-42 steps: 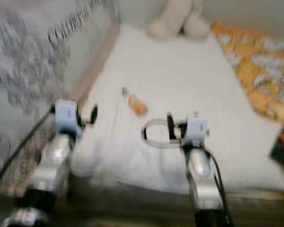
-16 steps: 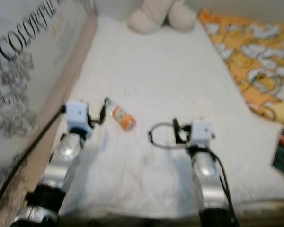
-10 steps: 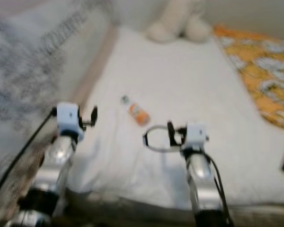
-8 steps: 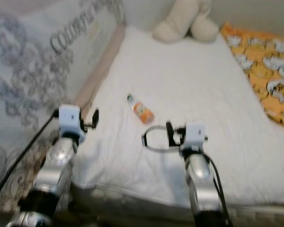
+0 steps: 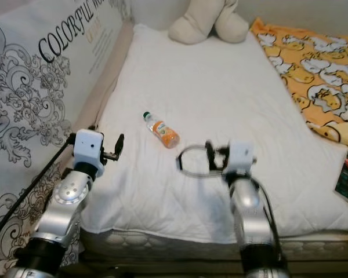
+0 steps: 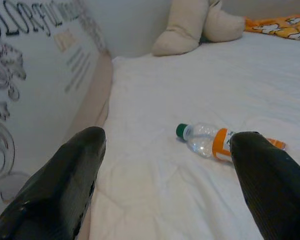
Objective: Clean up the room
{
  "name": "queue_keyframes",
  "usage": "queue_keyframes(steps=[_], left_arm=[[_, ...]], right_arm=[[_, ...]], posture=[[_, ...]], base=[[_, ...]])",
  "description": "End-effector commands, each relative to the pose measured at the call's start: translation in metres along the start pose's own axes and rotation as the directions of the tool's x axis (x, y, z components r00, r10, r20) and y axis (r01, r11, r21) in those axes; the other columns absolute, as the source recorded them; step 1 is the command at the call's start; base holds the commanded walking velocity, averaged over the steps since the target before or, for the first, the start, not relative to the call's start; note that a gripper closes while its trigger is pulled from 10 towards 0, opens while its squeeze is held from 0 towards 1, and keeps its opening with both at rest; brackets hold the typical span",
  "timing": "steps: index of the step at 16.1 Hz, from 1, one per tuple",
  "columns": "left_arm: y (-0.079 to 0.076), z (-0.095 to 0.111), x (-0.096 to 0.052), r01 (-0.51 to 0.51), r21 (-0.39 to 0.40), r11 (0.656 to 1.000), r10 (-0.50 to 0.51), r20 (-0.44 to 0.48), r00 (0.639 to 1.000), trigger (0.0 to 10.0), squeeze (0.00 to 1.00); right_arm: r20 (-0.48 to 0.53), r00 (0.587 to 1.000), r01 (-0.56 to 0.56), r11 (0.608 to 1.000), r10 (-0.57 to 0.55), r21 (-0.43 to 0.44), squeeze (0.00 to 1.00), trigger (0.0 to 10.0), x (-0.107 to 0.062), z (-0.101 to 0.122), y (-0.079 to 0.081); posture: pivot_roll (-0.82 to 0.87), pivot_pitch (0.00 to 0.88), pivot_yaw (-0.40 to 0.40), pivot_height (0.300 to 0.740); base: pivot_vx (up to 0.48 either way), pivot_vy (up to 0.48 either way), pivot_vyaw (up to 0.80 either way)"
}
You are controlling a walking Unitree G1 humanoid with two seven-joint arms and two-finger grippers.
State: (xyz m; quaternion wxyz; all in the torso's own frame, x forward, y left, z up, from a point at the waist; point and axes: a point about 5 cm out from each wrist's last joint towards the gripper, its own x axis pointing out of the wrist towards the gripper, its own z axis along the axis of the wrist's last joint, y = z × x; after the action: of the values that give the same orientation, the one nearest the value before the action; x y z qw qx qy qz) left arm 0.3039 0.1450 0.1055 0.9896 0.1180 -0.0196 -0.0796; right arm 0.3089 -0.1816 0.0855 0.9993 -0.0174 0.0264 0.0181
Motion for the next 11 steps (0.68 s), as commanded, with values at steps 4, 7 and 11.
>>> queue_keyframes(steps=[4,7,11], left_arm=[[0.009,0.011,-0.028,0.123,0.077,0.989,-0.122,-0.018,0.992,10.0,0.00],[0.003,0.014,-0.063,0.202,0.097,0.974,-0.196,-0.076,0.978,10.0,0.00],[0.000,0.018,-0.113,0.213,0.055,0.976,-0.201,-0.169,0.965,10.0,0.00]], right_arm=[[-0.058,0.998,0.020,0.999,-0.018,0.034,0.00,10.0,0.027,0.006,-0.015],[-0.115,0.993,-0.019,0.998,0.026,0.065,0.00,10.0,0.043,0.008,-0.010],[-0.165,0.978,-0.124,0.991,0.130,0.046,0.00,10.0,0.071,0.031,0.019]], posture=[[0.18,0.019,0.010,0.740],[0.27,0.112,0.009,0.740],[0.36,0.223,-0.005,0.740]], base=[[0.000,0.000,0.00],[0.000,0.000,0.00],[0.000,0.000,0.00]])
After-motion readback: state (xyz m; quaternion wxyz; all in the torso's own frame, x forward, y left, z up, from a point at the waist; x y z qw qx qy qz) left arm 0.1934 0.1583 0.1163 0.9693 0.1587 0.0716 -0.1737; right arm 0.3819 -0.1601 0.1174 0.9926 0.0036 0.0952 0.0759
